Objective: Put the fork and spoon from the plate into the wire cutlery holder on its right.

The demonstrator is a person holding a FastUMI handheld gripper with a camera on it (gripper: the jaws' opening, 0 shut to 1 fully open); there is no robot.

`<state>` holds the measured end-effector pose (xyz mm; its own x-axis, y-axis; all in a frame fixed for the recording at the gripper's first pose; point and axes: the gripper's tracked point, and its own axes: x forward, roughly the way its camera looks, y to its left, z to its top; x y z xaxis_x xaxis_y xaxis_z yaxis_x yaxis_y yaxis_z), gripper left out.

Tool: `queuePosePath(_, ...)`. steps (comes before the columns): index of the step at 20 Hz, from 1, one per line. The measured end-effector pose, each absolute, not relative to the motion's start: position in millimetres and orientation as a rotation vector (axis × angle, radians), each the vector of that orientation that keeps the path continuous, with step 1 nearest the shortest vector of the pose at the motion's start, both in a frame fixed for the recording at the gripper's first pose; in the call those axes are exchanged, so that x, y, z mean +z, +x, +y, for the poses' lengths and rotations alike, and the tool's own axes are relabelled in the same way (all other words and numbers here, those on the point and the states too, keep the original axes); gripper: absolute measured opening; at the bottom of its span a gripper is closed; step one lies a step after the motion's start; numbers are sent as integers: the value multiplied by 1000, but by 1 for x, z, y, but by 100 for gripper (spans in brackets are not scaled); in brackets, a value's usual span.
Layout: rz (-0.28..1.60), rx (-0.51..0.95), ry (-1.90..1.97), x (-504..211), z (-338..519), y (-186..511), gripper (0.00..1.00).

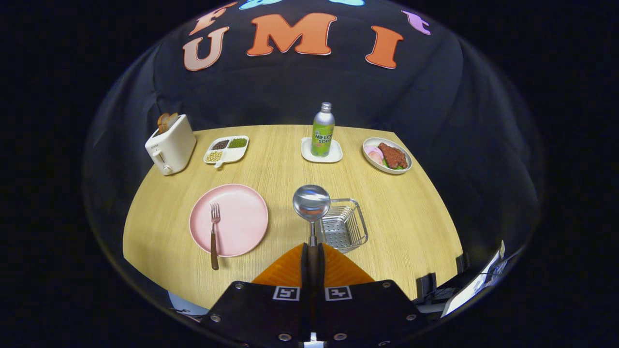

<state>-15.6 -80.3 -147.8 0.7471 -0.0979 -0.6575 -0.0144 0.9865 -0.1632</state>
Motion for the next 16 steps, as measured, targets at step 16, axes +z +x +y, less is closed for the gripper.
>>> queuePosePath(16, 1151, 6, -287, -181, -126, 2, 5)
